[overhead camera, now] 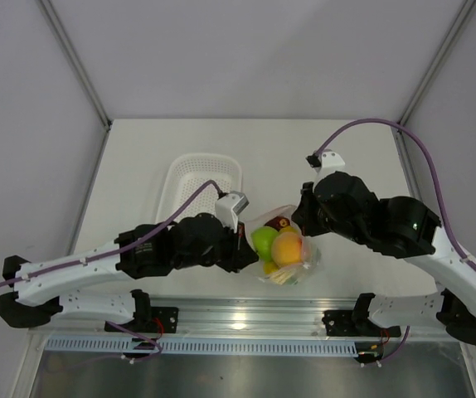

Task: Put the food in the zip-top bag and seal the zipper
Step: Adjust the zipper on the food storage bag.

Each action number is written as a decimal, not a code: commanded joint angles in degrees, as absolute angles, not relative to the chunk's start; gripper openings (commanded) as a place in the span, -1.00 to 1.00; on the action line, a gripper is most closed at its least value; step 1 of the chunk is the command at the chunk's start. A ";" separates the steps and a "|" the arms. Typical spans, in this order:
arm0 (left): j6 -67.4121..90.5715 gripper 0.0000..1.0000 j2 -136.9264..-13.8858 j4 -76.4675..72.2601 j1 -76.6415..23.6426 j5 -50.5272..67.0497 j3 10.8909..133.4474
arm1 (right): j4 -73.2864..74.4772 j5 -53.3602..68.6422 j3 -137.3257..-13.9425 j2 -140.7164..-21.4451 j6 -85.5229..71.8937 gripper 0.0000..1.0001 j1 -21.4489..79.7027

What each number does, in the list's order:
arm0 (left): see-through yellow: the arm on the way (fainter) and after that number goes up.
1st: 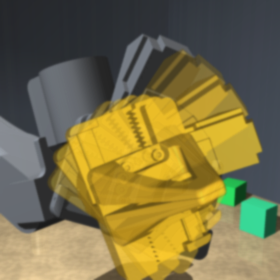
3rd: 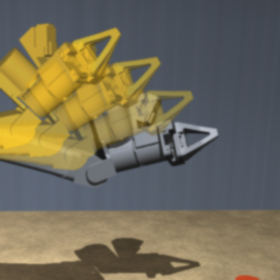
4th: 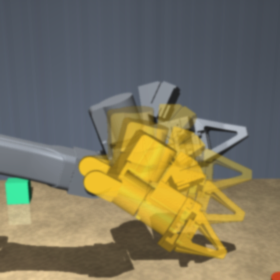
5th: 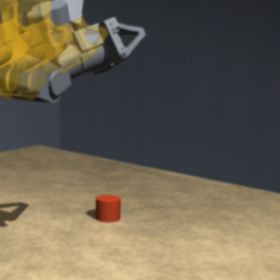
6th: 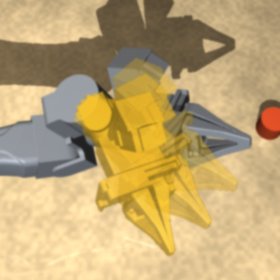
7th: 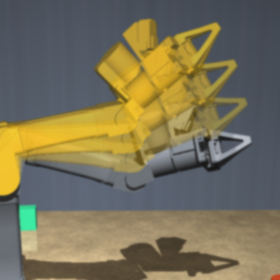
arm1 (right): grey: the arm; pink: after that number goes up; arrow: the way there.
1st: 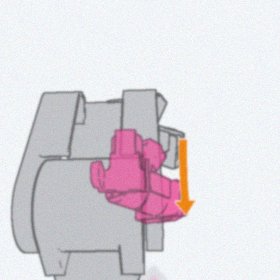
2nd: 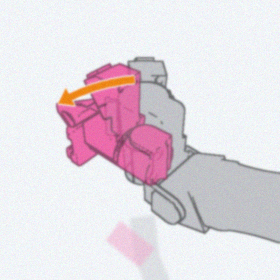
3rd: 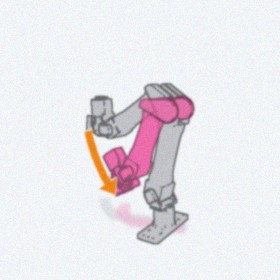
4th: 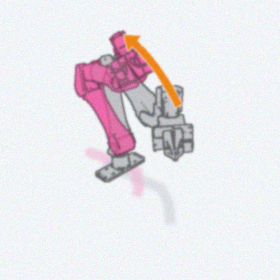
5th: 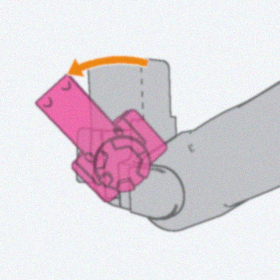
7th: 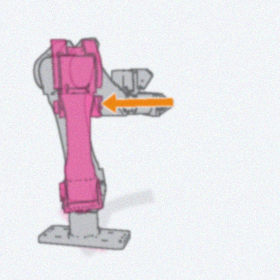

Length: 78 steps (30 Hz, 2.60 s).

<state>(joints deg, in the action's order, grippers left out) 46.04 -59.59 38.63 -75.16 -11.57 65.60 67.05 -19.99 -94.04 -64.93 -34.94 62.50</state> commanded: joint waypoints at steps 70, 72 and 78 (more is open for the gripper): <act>44.48 -0.99 -72.32 18.80 -65.22 -3.79 75.84 | 46.85 21.15 -85.35 -70.40 -12.66 -1.00 24.81; 42.90 -0.99 -75.04 20.03 -65.39 -3.17 79.97 | 45.71 23.02 -84.90 -72.77 -11.87 -1.00 23.47; 42.54 -0.99 -75.41 23.11 -61.97 -4.83 84.37 | 43.24 22.41 -83.85 -74.36 -10.20 -1.00 22.06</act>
